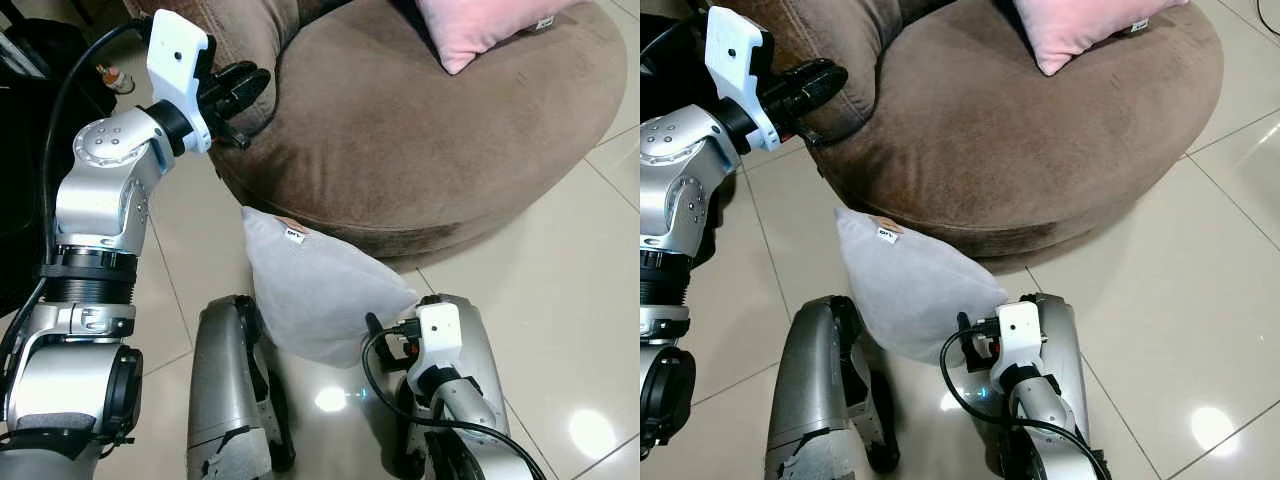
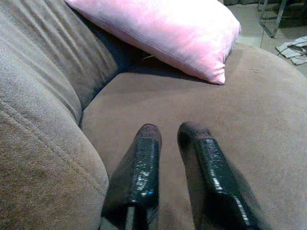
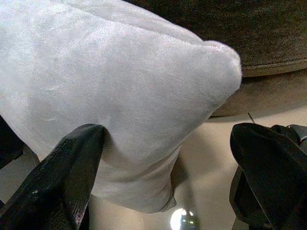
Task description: Move the pillow to the sofa from floor
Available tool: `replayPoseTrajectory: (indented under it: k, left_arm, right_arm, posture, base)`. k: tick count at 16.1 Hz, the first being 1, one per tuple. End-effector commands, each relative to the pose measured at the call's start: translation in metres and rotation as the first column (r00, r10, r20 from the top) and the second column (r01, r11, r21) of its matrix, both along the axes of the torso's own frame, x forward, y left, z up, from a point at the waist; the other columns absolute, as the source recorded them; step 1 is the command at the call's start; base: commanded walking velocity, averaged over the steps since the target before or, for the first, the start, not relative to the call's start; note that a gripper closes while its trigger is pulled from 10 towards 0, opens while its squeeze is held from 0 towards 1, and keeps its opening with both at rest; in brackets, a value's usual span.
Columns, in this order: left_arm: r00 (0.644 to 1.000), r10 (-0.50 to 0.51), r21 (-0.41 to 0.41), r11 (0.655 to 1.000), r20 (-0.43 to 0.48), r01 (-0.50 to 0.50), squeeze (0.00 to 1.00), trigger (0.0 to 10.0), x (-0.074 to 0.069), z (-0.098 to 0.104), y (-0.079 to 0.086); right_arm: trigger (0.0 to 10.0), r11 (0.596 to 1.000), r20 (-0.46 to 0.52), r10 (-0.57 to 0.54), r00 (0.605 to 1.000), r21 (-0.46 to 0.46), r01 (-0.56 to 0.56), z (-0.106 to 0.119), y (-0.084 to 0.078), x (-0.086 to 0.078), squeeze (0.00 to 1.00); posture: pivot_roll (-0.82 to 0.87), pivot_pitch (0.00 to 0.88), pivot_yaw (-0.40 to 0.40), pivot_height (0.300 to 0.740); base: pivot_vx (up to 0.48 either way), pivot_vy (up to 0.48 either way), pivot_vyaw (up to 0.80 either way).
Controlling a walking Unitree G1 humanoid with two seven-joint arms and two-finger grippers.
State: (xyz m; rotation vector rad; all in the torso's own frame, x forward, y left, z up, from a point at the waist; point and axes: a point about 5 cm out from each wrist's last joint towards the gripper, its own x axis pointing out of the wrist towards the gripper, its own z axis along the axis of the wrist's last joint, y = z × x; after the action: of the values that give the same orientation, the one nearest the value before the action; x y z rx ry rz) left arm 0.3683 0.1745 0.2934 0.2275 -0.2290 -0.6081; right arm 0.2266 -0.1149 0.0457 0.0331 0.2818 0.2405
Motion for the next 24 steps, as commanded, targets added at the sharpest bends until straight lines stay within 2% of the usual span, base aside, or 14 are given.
replayPoseTrajectory:
  k: [1,19,22,24]
  left_arm:
    - [1.0,0.001,0.02,1.0,0.008,-0.002,1.0,10.0,-0.003,0.003,0.001]
    - [0.997,-0.068,0.065,0.995,-0.028,0.07,1.0,10.0,-0.008,-0.004,-0.004]
    - [0.986,-0.138,0.133,0.98,-0.098,0.151,1.0,10.0,-0.011,-0.016,-0.003]
    - [0.958,-0.223,0.192,0.947,-0.183,0.257,1.0,10.0,-0.017,-0.029,0.001]
  right_arm:
    - [10.0,0.999,-0.143,-0.046,0.989,-0.032,0.042,-0.029,-0.014,-0.021,0.0]
    - [10.0,0.999,-0.139,-0.047,0.989,-0.031,0.043,-0.026,-0.012,-0.019,0.0]
    - [10.0,0.999,-0.139,-0.046,0.989,-0.027,0.043,-0.026,-0.01,-0.019,0.0]
    - [10.0,0.999,-0.142,-0.048,0.989,-0.023,0.045,-0.026,-0.008,-0.02,0.0]
  posture:
    - [-0.11,0.3,0.092,0.472]
    - [-0.11,0.306,0.101,0.472]
    - [-0.11,0.308,0.108,0.472]
    - [-0.1,0.312,0.121,0.472]
  base:
    - [0.0,0.0,0.0]
    - [0.0,0.0,0.0]
    - [0.0,0.0,0.0]
    - [0.0,0.0,0.0]
